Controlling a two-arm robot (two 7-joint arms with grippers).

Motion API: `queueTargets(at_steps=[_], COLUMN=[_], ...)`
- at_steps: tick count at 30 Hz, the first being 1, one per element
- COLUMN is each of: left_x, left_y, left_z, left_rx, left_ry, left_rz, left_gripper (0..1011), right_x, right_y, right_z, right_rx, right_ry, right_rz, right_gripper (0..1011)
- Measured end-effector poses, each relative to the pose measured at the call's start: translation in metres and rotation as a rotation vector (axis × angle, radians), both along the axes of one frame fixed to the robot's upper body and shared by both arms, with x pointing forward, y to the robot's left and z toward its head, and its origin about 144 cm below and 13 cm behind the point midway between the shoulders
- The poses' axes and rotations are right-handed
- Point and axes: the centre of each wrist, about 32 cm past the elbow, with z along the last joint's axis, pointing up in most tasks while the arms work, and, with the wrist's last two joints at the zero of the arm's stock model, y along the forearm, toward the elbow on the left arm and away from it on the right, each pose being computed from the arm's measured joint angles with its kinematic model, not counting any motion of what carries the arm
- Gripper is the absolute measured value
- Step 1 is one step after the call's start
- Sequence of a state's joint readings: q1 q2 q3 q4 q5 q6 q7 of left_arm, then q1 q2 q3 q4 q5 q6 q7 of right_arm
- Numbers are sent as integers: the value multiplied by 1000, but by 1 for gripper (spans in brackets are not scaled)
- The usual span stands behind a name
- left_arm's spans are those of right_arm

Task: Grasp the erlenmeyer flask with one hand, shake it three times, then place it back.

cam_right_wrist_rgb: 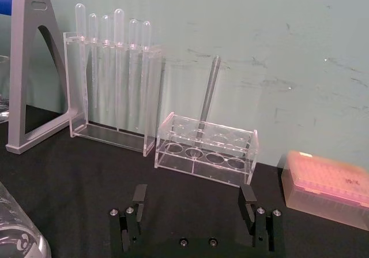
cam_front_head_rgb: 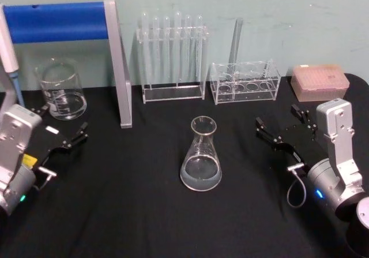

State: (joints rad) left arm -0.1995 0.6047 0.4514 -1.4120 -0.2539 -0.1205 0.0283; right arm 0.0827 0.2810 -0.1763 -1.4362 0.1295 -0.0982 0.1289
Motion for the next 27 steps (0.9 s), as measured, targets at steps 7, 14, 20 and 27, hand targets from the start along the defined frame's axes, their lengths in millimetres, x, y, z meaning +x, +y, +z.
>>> queueTargets(at_steps=[7, 14, 20, 27], left_x=[0, 0, 0, 0], left_y=[0, 0, 0, 0], left_z=[0, 0, 0, 0], left_rx=[0, 0, 0, 0], left_ry=[0, 0, 0, 0], left_rz=[0, 0, 0, 0], left_gripper=[1001, 1001, 1001, 1001], right_x=[0, 0, 0, 0], right_y=[0, 0, 0, 0], right_z=[0, 0, 0, 0], right_rx=[0, 0, 0, 0], right_ry=[0, 0, 0, 0], right_rz=[0, 0, 0, 0], right_gripper=[1003, 1003, 1003, 1003])
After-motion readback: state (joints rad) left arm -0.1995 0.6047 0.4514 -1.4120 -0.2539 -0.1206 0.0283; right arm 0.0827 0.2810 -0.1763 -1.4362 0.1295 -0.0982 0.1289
